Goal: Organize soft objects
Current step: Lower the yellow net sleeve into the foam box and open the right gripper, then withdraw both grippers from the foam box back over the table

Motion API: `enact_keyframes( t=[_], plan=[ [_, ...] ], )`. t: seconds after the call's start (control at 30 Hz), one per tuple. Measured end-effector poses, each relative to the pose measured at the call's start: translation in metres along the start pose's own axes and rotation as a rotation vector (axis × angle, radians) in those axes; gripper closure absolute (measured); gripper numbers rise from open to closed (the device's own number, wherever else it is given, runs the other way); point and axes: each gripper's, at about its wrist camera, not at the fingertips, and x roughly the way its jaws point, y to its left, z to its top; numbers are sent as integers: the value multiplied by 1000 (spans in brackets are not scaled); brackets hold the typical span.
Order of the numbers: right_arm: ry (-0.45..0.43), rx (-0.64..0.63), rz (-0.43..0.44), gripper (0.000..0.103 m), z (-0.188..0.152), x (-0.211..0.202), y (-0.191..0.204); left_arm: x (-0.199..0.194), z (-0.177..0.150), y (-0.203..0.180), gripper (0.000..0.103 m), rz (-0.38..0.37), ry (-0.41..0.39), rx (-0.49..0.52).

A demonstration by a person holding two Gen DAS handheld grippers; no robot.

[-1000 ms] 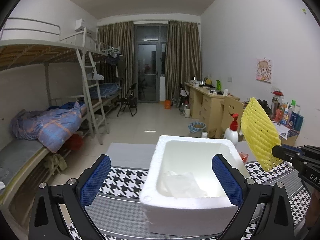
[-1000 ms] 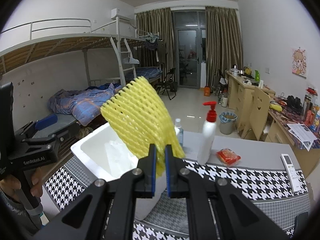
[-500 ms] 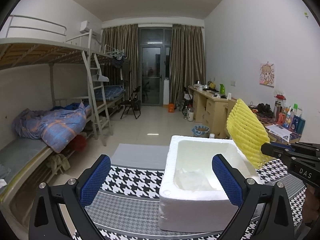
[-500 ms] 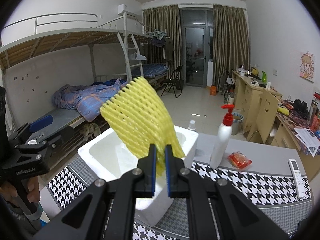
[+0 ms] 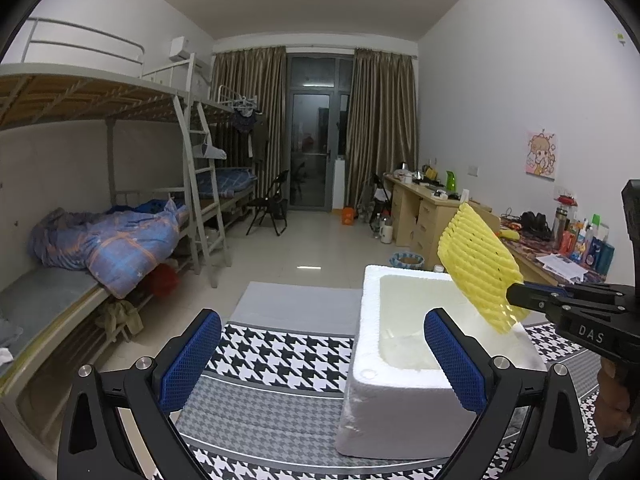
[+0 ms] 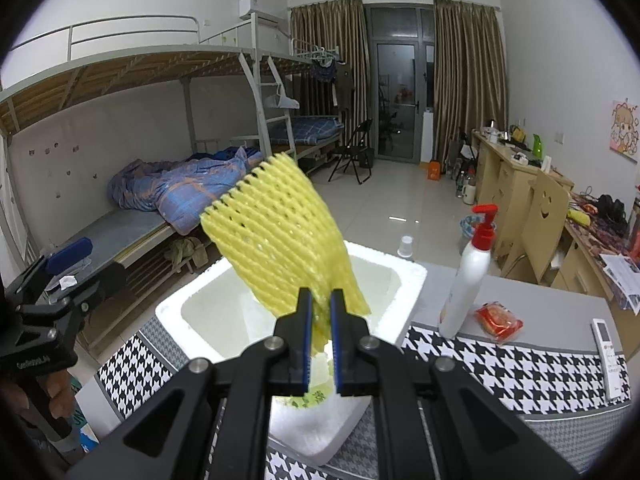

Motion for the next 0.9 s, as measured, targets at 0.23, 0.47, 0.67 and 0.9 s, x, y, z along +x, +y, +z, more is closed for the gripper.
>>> enact_keyframes(
  t=[0.23, 0.47, 0.67, 0.9],
  plan=[
    [44, 26, 18, 77, 2, 18, -1, 2, -2, 5, 1, -1, 5, -11],
    [58, 45, 28, 47, -4, 23, -3, 5, -3, 13, 1, 6, 15, -34],
    [51, 55, 31, 44, -5, 17, -4, 7, -3, 12, 1, -7, 16, -29],
    [12, 65, 9, 34, -2, -1, -10, 3, -1, 5, 1, -19, 4, -19]
  ],
)
